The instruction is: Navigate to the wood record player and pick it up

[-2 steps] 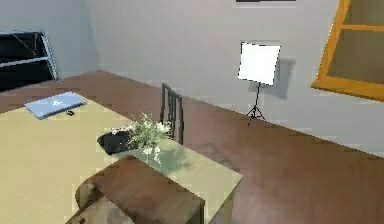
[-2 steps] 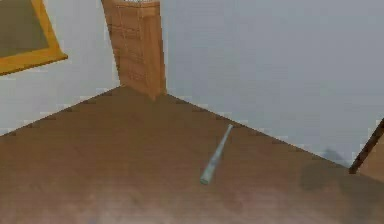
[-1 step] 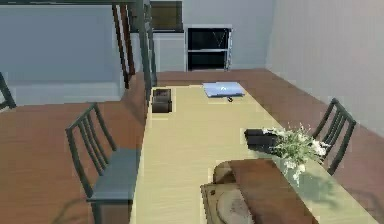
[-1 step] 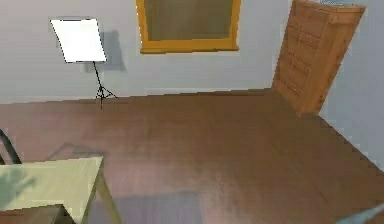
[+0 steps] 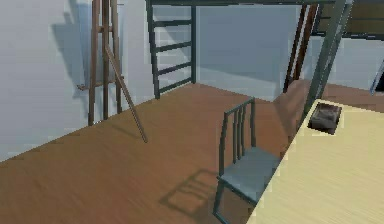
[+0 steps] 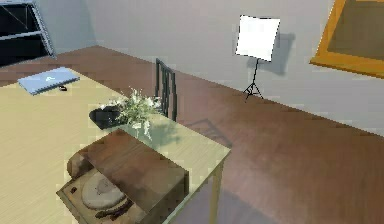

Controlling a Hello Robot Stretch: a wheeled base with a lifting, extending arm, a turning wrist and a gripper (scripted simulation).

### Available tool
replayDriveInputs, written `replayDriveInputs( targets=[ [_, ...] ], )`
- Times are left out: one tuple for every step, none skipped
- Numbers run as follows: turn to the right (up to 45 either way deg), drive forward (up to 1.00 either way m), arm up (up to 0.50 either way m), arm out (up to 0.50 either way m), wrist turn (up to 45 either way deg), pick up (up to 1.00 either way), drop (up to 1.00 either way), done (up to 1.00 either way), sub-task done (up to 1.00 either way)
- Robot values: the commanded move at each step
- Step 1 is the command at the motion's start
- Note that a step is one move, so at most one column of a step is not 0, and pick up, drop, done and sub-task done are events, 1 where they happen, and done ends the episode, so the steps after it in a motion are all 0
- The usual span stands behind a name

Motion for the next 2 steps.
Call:
replayDriveInputs(
  targets=[
    [-18.0, 0.00, 0.00, 0.00, 0.0, 0.00, 0.00, 0.00, 0.00],
    [0.0, 0.00, 0.50, 0.00, 0.0, 0.00, 0.00, 0.00, 0.00]
  ],
)
